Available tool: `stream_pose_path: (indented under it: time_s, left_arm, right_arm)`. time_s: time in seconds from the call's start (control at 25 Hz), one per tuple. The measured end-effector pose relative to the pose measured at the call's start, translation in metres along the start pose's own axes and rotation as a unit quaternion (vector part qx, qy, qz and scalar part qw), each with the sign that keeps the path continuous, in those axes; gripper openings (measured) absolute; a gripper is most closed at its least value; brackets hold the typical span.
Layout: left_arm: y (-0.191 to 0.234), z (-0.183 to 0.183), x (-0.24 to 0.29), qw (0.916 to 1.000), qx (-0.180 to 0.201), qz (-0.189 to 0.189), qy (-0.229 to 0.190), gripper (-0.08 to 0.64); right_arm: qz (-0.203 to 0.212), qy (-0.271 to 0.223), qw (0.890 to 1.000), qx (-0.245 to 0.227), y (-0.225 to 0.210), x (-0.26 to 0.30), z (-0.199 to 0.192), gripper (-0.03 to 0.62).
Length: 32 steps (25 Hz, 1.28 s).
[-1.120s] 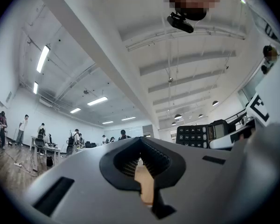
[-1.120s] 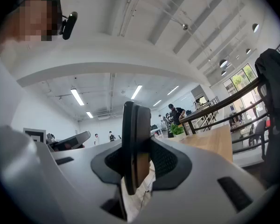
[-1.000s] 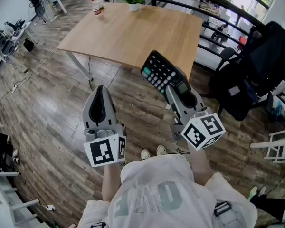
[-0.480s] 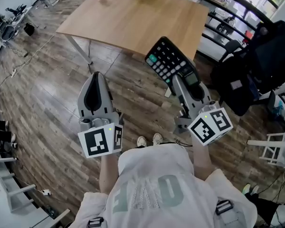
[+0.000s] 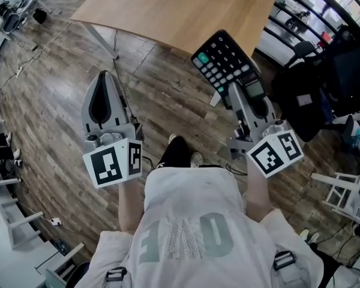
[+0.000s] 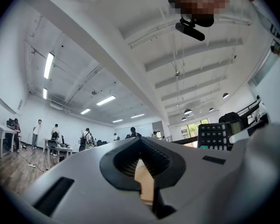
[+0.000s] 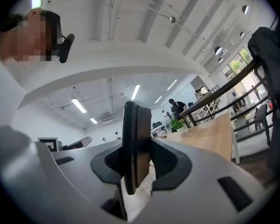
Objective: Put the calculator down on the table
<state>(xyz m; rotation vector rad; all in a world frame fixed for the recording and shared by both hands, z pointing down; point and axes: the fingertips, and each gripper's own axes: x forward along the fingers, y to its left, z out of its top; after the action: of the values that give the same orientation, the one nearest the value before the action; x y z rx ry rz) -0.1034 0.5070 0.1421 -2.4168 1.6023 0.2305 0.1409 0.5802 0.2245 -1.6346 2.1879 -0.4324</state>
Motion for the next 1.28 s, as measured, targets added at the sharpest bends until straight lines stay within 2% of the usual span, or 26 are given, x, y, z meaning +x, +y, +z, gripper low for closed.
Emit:
stream_pose_path:
  time_s: [0.28, 0.48, 0.64, 0.8, 0.96, 1.16, 1.28]
  left_arm:
    - [0.016, -0.02, 0.046, 0.9996, -0.023, -0.004, -0.017, 0.009]
    - [0.04, -0.031, 0.109, 0.9985, -0.04, -0.012, -0.035, 0.009]
    - [0.079, -0.041, 0.175, 0.9979, -0.052, -0.011, -0.038, 0.009]
    - [0.127, -0.047, 0.244, 0.9986, -0.033, -0.009, -0.039, 0.008]
    - [0.14, -0.054, 0.261, 0.999, -0.01, -0.005, -0.043, 0.008]
    - [0.173, -0.067, 0.31, 0.9994, -0.01, -0.004, -0.033, 0.009]
    - [0.171, -0.074, 0.333, 0.9995, -0.017, -0.011, -0.025, 0.008]
  right_arm:
    - [-0.004, -0.01, 1.0, -0.016, -0.015, 0.034, 0.007, 0.12]
    - [-0.005, -0.012, 0.999, -0.036, -0.028, 0.101, 0.021, 0.12]
    - [-0.01, -0.008, 0.999, -0.051, -0.03, 0.175, 0.037, 0.12]
    - [-0.006, -0.01, 0.998, -0.055, -0.028, 0.26, 0.053, 0.12]
    - [0.002, -0.016, 0.998, -0.056, -0.033, 0.291, 0.054, 0.12]
    - [0.006, -0.003, 0.999, -0.054, -0.038, 0.361, 0.055, 0.12]
    - [0.003, 0.008, 0.998, -0.056, -0.052, 0.383, 0.058, 0.12]
